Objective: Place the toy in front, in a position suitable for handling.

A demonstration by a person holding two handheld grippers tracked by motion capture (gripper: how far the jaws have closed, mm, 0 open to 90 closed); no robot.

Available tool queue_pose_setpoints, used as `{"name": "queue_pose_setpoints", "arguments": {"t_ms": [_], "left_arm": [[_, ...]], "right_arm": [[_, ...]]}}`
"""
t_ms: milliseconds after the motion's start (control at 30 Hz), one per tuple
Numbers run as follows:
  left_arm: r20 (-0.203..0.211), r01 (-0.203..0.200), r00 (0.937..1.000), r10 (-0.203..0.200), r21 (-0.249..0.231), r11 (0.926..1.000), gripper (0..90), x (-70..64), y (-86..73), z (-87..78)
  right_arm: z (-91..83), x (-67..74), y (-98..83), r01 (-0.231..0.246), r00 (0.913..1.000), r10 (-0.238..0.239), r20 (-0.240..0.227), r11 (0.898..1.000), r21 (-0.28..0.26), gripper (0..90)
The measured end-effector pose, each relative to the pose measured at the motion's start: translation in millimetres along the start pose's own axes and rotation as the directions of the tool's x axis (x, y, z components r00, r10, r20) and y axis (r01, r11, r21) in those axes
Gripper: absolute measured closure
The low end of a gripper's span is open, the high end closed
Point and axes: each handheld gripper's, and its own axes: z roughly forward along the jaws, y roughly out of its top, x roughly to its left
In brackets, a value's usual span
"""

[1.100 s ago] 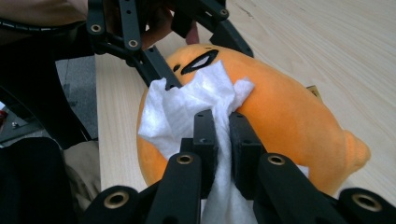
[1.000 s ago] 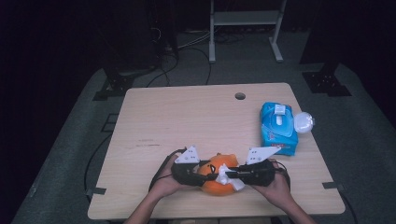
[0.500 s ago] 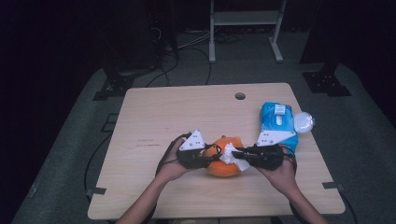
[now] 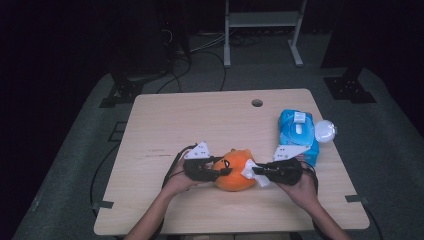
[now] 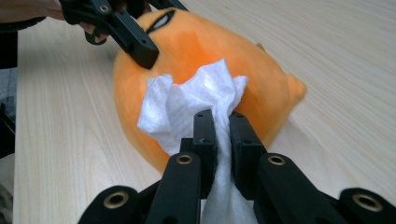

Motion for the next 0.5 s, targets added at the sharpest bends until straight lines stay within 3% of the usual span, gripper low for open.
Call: {"name": "queue_pose_setpoints", "arguments": {"t_ms": [100, 233, 367, 500], "left_arm": [[-0.005, 0.004, 1.0, -0.004, 0.002, 1.0, 52.6, 0.8, 1.1, 1.8], [-0.012, 0.039, 0.9992, -0.039, -0.003, 0.9992, 52.5, 2.5, 1.2, 3.2], [-0.011, 0.04, 0.9991, -0.04, 0.003, 0.9992, 51.6, 3.9, 0.4, 2.0], [-0.017, 0.053, 0.9985, -0.053, -0.002, 0.9986, 49.7, 6.4, -2.1, -0.5]], "right_arm": [[-3.4, 3.5, -0.7, 0.0, 1.0, 0.0, 0.004, 1.0, -0.015, 82.3], [5.1, 22.6, 13.3, 0.077, 0.9937, -0.081, -0.077, 0.996, -0.046, 82.3], [23.9, 41.5, 19.9, 0.186, 0.9805, -0.184, -0.069, 0.982, 0.021, 82.2], [14.6, 29.3, 13.2, 0.154, 0.9872, -0.153, -0.044, 0.988, 0.012, 82.2]]}}
